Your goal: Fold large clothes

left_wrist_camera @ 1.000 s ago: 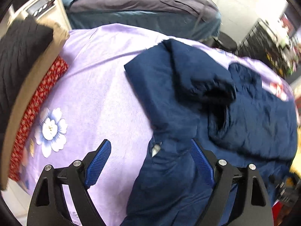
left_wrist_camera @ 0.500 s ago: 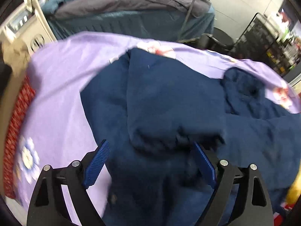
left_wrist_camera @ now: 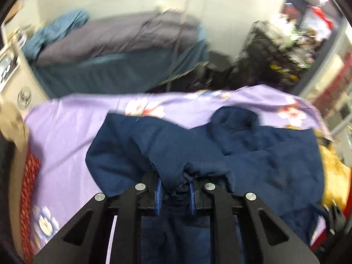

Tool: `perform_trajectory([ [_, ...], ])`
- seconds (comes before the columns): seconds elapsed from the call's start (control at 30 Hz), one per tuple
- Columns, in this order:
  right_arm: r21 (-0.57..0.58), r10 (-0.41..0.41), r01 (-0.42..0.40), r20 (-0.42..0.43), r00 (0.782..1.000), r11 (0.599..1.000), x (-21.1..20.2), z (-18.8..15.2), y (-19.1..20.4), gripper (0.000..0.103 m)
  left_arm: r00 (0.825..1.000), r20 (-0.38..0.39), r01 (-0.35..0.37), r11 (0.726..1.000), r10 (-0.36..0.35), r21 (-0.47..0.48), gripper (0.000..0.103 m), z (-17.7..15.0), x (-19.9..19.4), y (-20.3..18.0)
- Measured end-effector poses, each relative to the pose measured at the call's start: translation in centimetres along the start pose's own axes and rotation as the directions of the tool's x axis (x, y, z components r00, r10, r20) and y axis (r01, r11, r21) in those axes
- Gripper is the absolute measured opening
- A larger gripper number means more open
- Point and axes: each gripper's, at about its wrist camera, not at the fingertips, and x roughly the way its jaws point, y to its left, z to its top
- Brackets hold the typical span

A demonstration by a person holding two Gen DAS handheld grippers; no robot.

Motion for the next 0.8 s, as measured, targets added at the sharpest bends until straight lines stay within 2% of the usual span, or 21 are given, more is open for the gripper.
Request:
perform_trajectory([
  [0.1,-0.196,0.033,-0.003,0.149,0.988,0.981,-2.0,3.0,4.1,0.095,0.997,0.001,0.076,0.997,-0.076,0.033,0.017,0.9,-3.5,-0.8],
  [0.13,-0.252,0.046,0.005,0.196,0.980,0.968,-2.8,3.9,5.3,0.095,0.994,-0.015,0.112,0.993,-0.111,0.041,0.017,1.3,-4.3,-0.9],
  [0.17,-0.305,0.051,0.035,0.269,0.962,0.952,-4.0,4.9,6.7,0.095,0.991,-0.018,0.131,0.990,-0.130,0.043,0.017,1.5,-4.8,-1.0],
  [0.27,-0.358,0.107,0.047,0.399,0.911,0.933,-6.4,6.8,8.5,0.095,0.980,-0.036,0.197,0.977,-0.194,0.082,0.017,1.6,-6.2,-1.6],
  [0.3,-0.359,0.118,0.041,0.410,0.905,0.932,-6.7,7.2,8.6,0.095,0.979,-0.035,0.202,0.974,-0.199,0.103,0.017,1.5,-6.4,-2.0],
  [0.33,-0.354,0.122,0.034,0.409,0.904,0.934,-6.8,7.7,8.8,0.090,0.978,-0.042,0.209,0.971,-0.205,0.120,0.017,1.2,-6.4,-2.3],
  [0.37,-0.350,0.135,0.017,0.405,0.904,0.936,-6.9,7.9,8.6,0.077,0.978,-0.052,0.209,0.969,-0.204,0.131,0.019,1.1,-6.2,-2.5],
  [0.4,-0.337,0.165,-0.022,0.402,0.901,0.941,-6.9,8.0,8.2,0.027,0.979,-0.056,0.201,0.972,-0.195,0.120,0.021,1.0,-5.9,-2.5],
  [0.43,-0.308,0.178,-0.059,0.375,0.910,0.950,-6.6,8.2,7.6,0.014,0.978,-0.063,0.204,0.973,-0.198,0.104,0.024,0.8,-5.6,-2.3],
  [0.47,-0.257,0.185,-0.098,0.340,0.922,0.961,-6.1,8.2,6.8,0.014,0.973,-0.074,0.226,0.969,-0.219,0.097,0.027,0.6,-5.5,-2.2],
  [0.5,-0.214,0.211,-0.146,0.327,0.921,0.966,-6.1,8.0,5.9,0.011,0.966,-0.083,0.253,0.963,-0.246,0.090,0.029,0.4,-5.4,-2.3],
  [0.53,-0.162,0.245,-0.202,0.314,0.917,0.966,-5.9,7.8,4.8,0.010,0.963,-0.084,0.262,0.961,-0.255,0.091,0.038,0.2,-5.5,-2.4],
  [0.57,-0.108,0.266,-0.245,0.303,0.915,0.964,-5.8,7.6,3.6,0.010,0.964,-0.081,0.262,0.959,-0.255,0.104,0.055,-0.1,-5.7,-2.9],
  [0.63,-0.040,0.293,-0.294,0.285,0.913,0.955,-5.9,7.2,2.0,0.009,0.976,-0.045,0.217,0.966,-0.213,0.141,0.076,-0.4,-6.2,-3.7],
  [0.7,0.023,0.323,-0.344,0.291,0.900,0.939,-6.3,6.6,0.4,0.009,0.977,-0.012,0.211,0.965,-0.212,0.156,0.081,-0.6,-6.9,-4.2],
  [0.77,0.093,0.352,-0.394,0.295,0.888,0.914,-6.5,6.6,-1.1,0.008,0.976,0.013,0.212,0.969,-0.215,0.126,0.096,-0.6,-7.3,-4.1],
  [0.8,0.143,0.365,-0.420,0.303,0.880,0.896,-6.6,6.6,-2.1,0.008,0.978,0.034,0.201,0.974,-0.206,0.107,0.096,-0.6,-7.5,-3.8],
])
